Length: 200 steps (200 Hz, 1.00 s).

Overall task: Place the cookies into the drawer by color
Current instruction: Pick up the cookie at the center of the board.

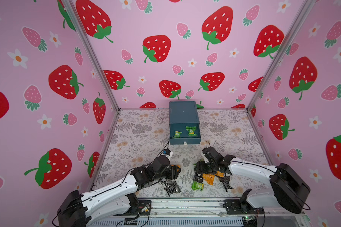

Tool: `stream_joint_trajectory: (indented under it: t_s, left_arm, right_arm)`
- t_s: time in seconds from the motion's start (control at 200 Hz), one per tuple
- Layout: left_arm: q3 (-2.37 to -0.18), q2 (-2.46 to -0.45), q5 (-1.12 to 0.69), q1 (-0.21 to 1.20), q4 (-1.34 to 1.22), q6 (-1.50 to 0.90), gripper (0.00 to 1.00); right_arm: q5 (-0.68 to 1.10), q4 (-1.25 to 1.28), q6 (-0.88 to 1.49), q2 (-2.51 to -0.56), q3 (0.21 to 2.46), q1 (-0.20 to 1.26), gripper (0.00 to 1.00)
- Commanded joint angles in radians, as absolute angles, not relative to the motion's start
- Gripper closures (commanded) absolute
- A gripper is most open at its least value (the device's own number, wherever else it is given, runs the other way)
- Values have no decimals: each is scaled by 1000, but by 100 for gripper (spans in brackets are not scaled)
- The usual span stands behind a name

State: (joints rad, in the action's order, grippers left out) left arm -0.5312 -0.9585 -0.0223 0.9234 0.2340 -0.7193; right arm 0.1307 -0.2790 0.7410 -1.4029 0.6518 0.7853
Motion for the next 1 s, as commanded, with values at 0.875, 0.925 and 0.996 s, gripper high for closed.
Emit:
stream_joint_trajectory:
  t_s: [0.875,0.925,0.996]
  left_arm:
    - [-512,-910,140,980,251,-715,32]
    - [-506,-897,143,979,250,-718,32]
    - [-505,-880,145,979,254,-716,32]
  right_arm:
    - [-239,-375,681,-1702,864,882,64]
    - [-241,-383,687,-1691,859,882,67]
    - [-252,-395,702,-1655,839,883,68]
